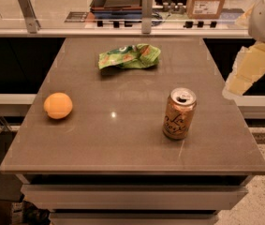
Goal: Move green rice chip bag near orange
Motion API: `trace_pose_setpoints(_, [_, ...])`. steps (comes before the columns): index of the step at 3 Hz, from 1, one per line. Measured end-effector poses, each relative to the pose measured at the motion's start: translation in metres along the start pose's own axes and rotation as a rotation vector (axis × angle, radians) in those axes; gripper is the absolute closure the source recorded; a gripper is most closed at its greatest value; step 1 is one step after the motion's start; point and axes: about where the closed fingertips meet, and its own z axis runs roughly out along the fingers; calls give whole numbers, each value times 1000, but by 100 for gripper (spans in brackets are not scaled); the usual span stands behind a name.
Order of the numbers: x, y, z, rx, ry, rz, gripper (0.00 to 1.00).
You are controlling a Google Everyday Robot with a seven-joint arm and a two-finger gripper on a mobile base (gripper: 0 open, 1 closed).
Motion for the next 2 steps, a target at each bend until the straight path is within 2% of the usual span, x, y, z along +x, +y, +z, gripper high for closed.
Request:
trace_pose_setpoints(1, [-4, -30, 6, 51, -79, 91, 0])
trace_pose_setpoints(2, [1, -61, 13, 97, -215, 177, 0])
